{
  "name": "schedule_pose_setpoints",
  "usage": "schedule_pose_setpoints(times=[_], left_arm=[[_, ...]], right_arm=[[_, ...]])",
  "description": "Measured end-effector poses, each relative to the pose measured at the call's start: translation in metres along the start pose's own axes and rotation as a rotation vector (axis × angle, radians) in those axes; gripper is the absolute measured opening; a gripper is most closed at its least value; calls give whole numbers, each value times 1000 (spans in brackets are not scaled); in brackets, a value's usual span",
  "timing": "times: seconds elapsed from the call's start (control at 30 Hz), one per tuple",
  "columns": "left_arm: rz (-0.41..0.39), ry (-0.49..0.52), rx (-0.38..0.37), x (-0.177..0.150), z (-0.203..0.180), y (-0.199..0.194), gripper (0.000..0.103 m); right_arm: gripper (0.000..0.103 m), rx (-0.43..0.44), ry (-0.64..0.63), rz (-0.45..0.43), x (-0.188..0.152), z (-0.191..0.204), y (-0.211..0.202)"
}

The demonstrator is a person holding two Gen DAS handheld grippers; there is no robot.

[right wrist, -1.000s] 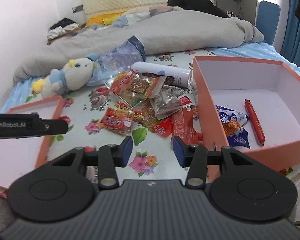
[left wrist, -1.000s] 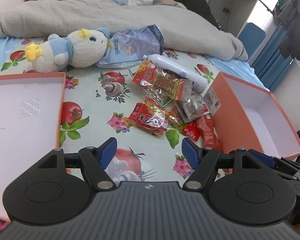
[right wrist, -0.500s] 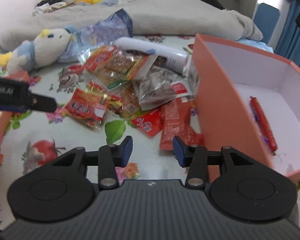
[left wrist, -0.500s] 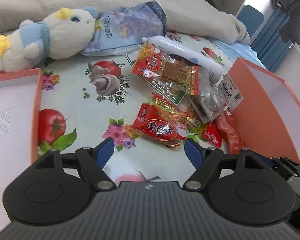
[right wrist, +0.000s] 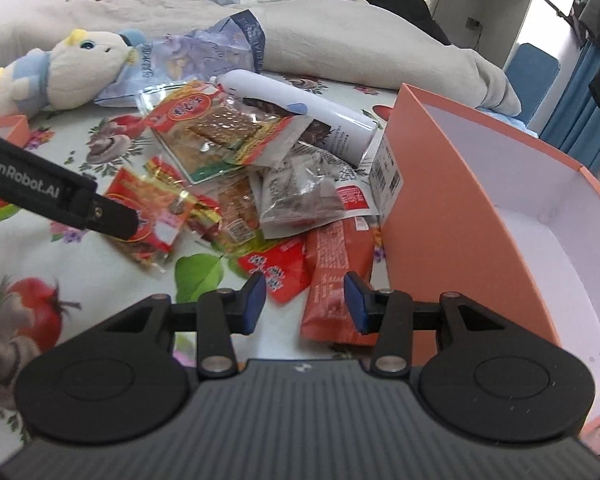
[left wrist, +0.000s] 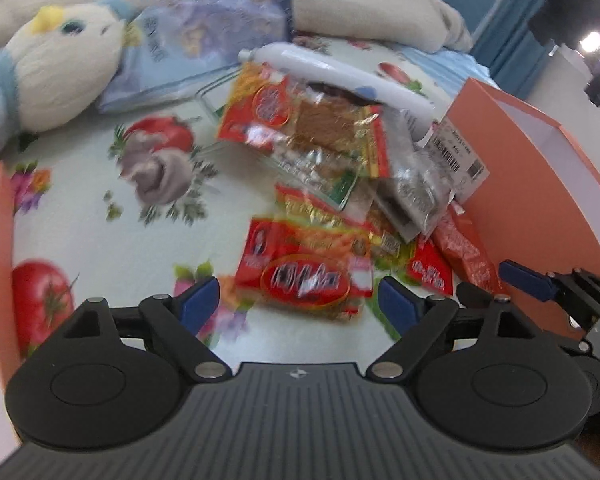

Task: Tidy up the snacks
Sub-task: 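Grasp the red snack packet with the left tool while the right tool grips a red packet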

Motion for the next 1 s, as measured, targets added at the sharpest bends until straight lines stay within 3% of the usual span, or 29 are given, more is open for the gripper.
schedule_pose_setpoints(times=[0.07, 0.23, 0.5, 0.77, 0.9, 1.0], left_arm=[[-31, 6, -24, 5, -2, 1, 89], [-20, 27, -58, 13, -5, 14, 89], [33, 120, -37, 9, -4, 36, 89], [9, 209, -14, 0, -10, 39, 87], [-3, 222, -3, -3, -13, 37, 79], [-13, 207, -4, -5, -11, 34, 71]], right_arm=[[45, 6, 14, 0, 2, -2, 4], [45, -20, -28, 2, 4, -4, 13], [45, -57, -89, 12, 3, -1, 25], [46, -84, -119, 45, -2, 3, 34], [45, -88, -129, 51, -2, 5, 34], [37, -96, -136, 60, -5, 4, 34]])
Point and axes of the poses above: each gripper's, at about its wrist camera, not at the fingertips, and y roughly the way its jaws point, z to its left, x to its top, the point moved 5 cm from there along y, roughly the way its jaws point, and after that the axes turned 9 degrees about -y, right-handed, at the moved point
